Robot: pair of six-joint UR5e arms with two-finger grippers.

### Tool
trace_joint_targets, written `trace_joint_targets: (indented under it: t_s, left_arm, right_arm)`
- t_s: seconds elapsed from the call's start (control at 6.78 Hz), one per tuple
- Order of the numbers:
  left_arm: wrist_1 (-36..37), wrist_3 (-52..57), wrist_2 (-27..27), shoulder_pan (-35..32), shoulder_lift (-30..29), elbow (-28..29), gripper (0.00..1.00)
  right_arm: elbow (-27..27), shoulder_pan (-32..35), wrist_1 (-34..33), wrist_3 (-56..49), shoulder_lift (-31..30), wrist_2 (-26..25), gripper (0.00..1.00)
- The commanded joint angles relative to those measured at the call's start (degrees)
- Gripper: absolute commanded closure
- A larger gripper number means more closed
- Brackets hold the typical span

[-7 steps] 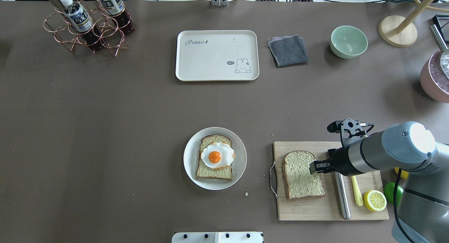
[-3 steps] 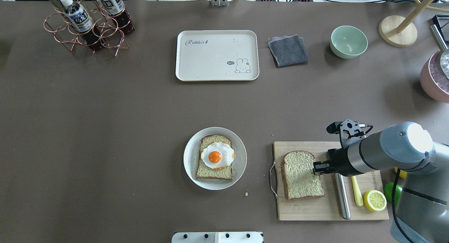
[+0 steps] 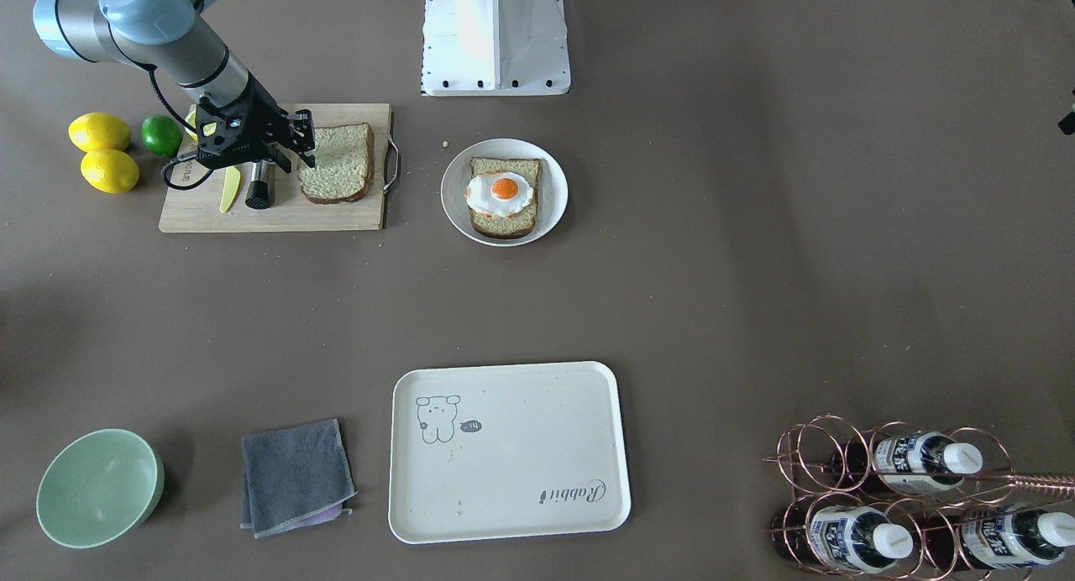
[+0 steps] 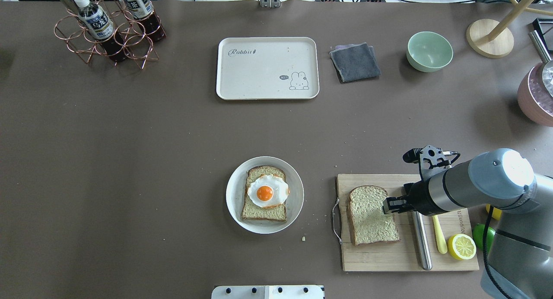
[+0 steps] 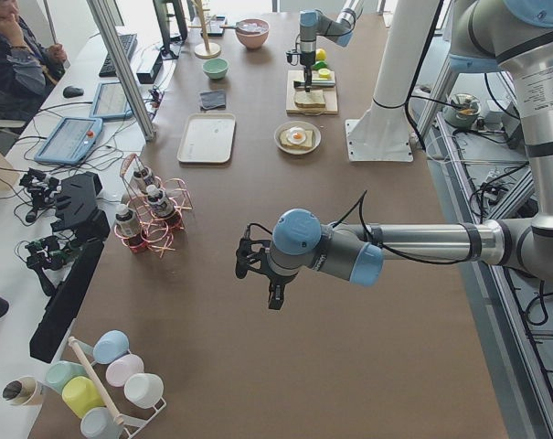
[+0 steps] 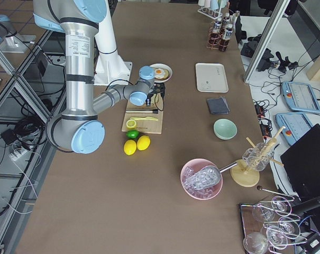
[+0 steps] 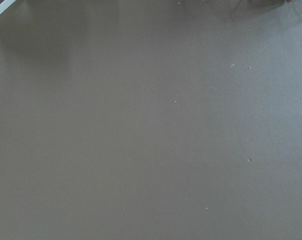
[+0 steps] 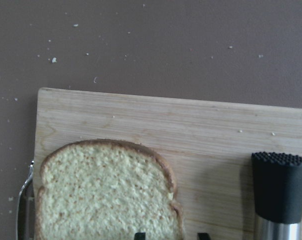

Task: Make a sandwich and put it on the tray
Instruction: 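Lift the bread slice with the right gripper and carry it over the egg toast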

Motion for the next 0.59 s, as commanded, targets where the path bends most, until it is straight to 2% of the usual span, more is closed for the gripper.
trace_joint_targets:
  t_s: [0.0,0.15,0.44]
  left_arm:
    - [-0.1,0.0,0.0,0.0,0.2,-0.2,0.03]
    - [-0.1,0.0,0.0,-0.1,0.3,-0.2,0.03]
    - [-0.1,0.1,0.0,-0.1,0.3,-0.1,0.03]
  right_arm:
    - [-0.5,0.0,0.0,0.0,0.1,-0.1,0.58]
    - [-0.4,-0.1,0.0,0.0,0.1,-0.1,0.62]
    - [-0.7,-0.2,0.0,0.0,0.4,-0.2,0.87]
